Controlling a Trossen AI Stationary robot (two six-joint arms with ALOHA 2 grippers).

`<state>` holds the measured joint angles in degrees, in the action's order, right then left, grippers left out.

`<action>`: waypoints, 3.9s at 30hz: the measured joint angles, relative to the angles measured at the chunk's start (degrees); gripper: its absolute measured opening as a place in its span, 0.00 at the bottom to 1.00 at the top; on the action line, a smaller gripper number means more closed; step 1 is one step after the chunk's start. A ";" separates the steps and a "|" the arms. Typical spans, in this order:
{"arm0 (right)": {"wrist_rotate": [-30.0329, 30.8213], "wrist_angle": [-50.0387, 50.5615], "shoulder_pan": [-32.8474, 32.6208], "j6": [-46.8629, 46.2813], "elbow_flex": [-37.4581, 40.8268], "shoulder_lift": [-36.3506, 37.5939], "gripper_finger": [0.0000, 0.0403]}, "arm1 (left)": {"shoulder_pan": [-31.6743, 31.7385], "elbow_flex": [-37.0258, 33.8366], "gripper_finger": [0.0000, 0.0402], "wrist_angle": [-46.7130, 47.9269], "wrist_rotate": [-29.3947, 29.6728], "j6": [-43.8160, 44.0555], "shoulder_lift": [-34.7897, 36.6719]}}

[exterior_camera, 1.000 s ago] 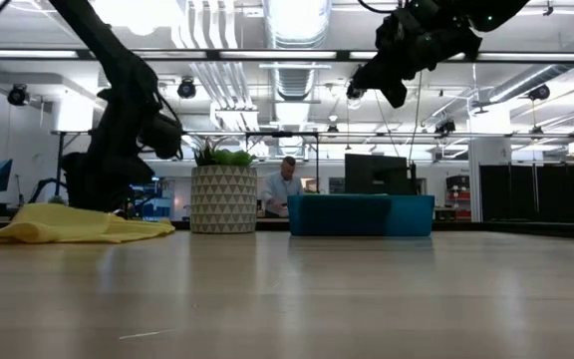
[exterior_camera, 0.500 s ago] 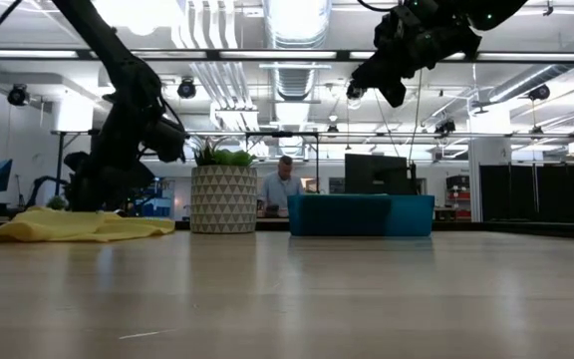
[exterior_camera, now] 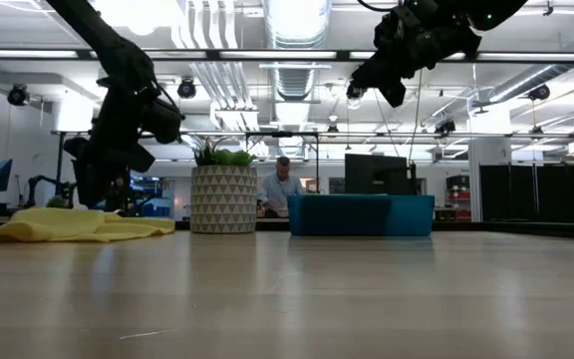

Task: Fold microfiber towels
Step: Fold the yellow microfiber towel on top of the green microfiber towel into the dark blue bin

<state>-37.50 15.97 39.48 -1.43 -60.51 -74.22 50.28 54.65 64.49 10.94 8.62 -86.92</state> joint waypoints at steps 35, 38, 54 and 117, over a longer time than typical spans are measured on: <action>-0.01 0.20 -0.24 -0.87 0.02 -0.02 0.17 | 0.02 -0.81 0.25 -3.85 2.01 1.51 -7.88; -0.02 0.20 -0.24 -0.90 0.02 -0.02 0.17 | 0.02 -0.89 0.25 -3.51 2.48 1.49 -9.03; -0.01 0.26 -0.24 -1.58 0.03 -0.02 0.17 | 0.02 -0.02 0.01 2.16 2.86 -0.12 -3.11; 54.95 -21.27 -40.22 5.62 -42.89 -36.02 0.23 | -10.02 25.12 0.00 -18.80 -28.67 17.16 35.23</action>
<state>17.44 -5.30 -0.73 4.18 -103.40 -110.23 40.26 79.76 45.69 -17.73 25.78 -51.69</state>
